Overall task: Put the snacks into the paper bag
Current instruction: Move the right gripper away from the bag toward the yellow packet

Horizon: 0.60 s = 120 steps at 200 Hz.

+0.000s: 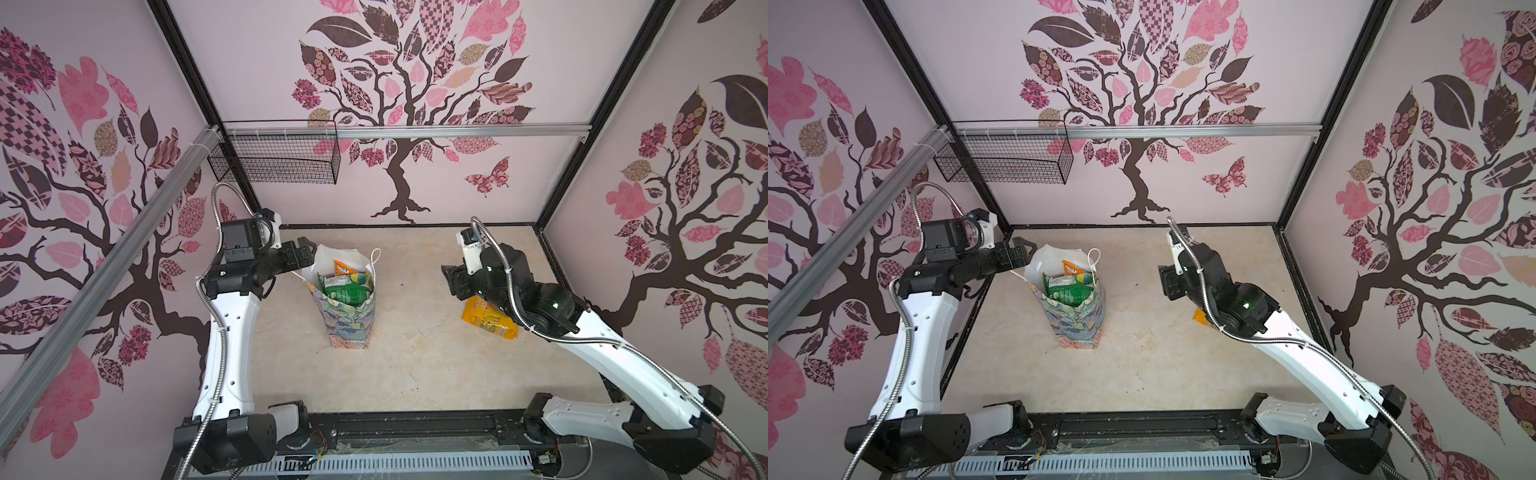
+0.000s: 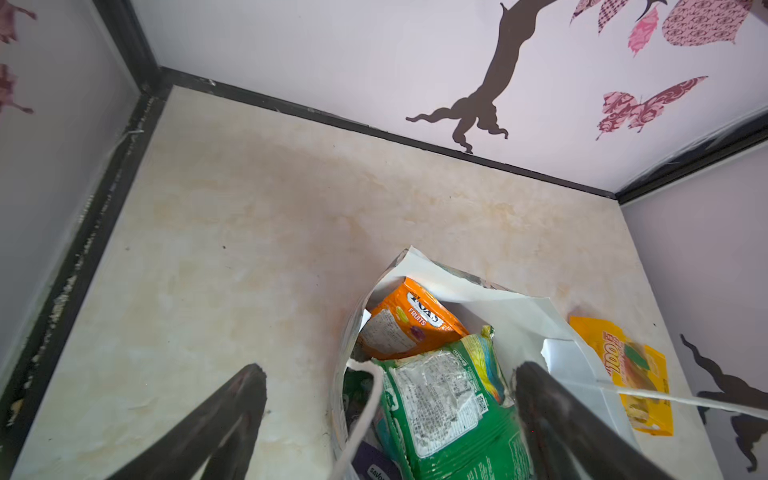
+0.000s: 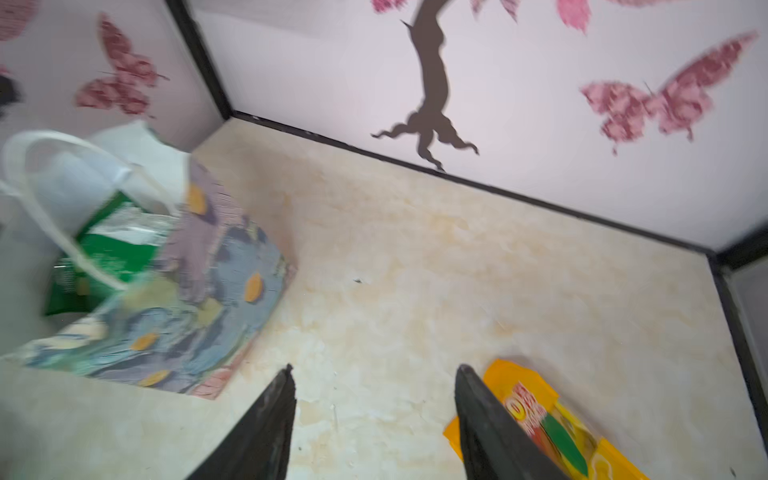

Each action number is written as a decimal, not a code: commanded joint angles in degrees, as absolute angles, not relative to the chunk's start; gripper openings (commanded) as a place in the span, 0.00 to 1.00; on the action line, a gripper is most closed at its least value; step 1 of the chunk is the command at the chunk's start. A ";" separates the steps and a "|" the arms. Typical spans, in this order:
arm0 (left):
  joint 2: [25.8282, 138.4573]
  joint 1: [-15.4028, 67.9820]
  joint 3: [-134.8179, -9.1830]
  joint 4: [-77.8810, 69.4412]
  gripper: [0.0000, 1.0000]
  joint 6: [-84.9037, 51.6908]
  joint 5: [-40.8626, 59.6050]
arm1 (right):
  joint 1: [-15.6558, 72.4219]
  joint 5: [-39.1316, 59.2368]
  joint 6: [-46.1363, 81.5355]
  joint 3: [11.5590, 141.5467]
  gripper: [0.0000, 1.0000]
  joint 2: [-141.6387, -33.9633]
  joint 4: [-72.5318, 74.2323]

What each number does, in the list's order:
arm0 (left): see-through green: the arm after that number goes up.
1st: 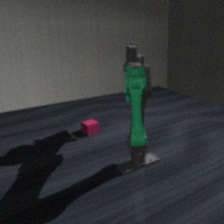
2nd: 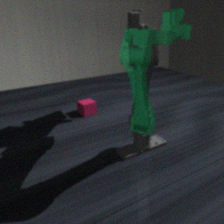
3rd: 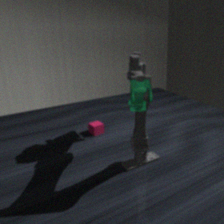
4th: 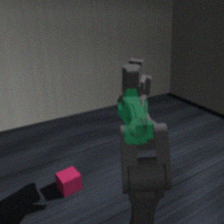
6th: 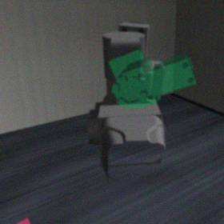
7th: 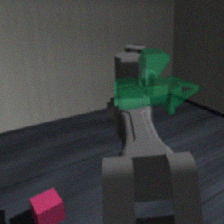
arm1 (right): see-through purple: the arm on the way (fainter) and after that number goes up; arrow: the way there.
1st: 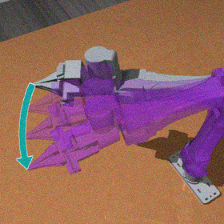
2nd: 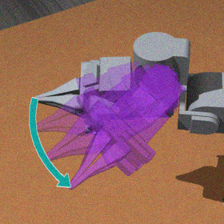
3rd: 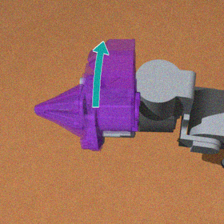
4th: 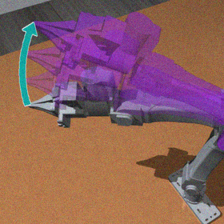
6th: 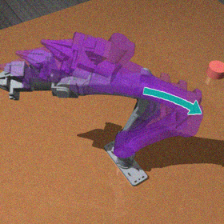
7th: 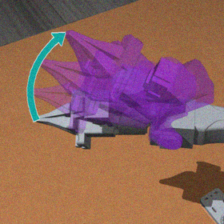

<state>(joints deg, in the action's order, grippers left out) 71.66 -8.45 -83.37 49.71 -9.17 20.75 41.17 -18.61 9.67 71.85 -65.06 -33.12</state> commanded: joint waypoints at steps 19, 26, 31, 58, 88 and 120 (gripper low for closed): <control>70.13 -9.29 -80.70 45.70 0.91 -8.78 22.17 | 34.55 -20.88 17.66 55.39 0.63 -63.14 -35.90; 69.89 -9.29 -80.16 45.00 0.89 -9.01 22.68 | 34.18 -20.79 17.84 53.67 0.64 -64.40 -34.93; 69.85 -9.29 -79.95 44.57 0.86 -9.00 23.25 | 34.05 -20.67 17.73 52.96 0.64 -65.26 -34.36; 69.94 -9.49 -79.55 43.27 0.62 -9.40 25.61 | 31.56 -20.67 16.68 52.42 0.67 -71.45 -32.00; 70.49 -9.58 -79.62 43.73 0.33 -9.33 25.66 | 29.62 -16.28 17.45 52.01 0.71 -73.69 -28.16; 70.58 -9.97 -79.25 43.53 0.07 -9.39 25.71 | 29.43 -8.38 22.08 48.14 0.71 -72.17 -23.68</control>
